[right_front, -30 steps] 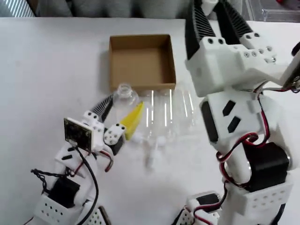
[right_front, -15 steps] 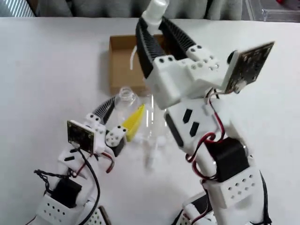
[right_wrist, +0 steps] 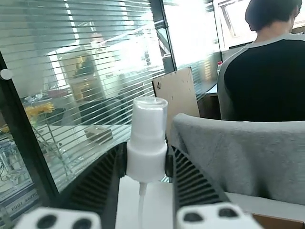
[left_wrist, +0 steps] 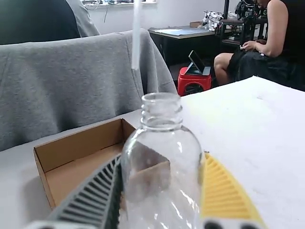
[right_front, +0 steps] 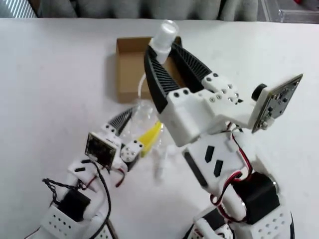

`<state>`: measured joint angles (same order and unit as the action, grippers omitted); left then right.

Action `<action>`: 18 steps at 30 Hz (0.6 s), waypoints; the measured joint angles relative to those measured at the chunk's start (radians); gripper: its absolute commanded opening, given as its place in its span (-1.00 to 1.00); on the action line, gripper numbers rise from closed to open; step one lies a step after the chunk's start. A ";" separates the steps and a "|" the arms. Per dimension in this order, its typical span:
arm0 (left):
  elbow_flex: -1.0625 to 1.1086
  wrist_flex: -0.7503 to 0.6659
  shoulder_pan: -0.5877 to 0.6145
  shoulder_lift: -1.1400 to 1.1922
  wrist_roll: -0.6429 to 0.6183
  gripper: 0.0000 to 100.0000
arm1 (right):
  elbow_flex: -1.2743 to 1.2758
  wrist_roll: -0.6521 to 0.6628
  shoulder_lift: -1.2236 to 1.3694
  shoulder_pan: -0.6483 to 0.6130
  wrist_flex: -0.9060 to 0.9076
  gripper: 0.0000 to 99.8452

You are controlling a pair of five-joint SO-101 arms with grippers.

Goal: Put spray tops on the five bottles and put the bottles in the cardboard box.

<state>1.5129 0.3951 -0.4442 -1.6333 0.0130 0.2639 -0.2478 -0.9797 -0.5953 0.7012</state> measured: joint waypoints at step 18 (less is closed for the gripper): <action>0.000 0.000 -0.002 0.000 0.000 -0.96 | 0.000 0.000 -0.008 0.003 0.112 -0.97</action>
<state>1.5129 0.3951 -0.4457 -1.6333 0.0130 0.2639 -0.2478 -0.9874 -0.5923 0.8132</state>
